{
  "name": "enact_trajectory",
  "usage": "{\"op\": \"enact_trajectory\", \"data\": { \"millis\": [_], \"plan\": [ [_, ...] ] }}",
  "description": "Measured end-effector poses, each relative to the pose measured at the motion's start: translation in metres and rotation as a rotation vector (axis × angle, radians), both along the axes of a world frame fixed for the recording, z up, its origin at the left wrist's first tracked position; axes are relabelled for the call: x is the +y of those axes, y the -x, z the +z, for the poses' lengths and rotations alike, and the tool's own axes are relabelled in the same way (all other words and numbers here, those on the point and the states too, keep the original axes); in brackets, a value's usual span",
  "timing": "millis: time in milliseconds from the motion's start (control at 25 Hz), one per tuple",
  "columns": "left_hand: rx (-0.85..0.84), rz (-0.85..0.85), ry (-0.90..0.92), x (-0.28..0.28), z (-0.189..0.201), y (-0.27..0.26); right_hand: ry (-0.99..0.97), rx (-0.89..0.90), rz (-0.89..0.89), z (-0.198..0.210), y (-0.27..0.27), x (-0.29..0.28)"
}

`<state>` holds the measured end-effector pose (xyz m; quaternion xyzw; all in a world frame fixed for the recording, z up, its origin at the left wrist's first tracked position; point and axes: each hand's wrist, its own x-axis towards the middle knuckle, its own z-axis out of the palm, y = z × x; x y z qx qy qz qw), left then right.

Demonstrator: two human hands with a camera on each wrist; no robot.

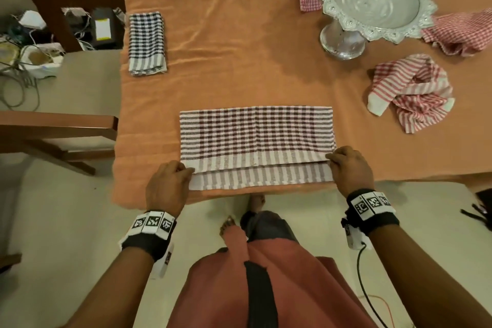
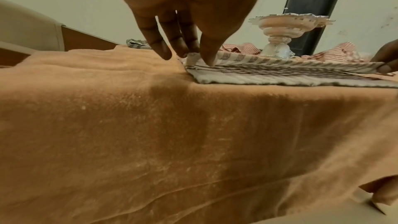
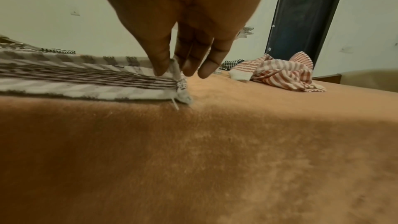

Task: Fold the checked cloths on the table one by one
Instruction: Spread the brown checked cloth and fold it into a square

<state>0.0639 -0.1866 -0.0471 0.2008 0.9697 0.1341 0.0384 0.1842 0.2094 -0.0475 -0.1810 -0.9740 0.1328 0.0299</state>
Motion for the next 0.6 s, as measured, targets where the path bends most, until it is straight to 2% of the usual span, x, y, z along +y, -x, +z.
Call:
{"op": "enact_trajectory", "data": {
  "millis": [160, 600],
  "plan": [
    [-0.014, -0.074, 0.0, -0.005, 0.002, -0.013, 0.021, -0.082, -0.034, -0.006, -0.02, -0.001],
    [0.061, -0.145, 0.1, -0.017, -0.01, -0.025, 0.007, -0.108, -0.018, -0.009, -0.043, -0.005]
  ]
}}
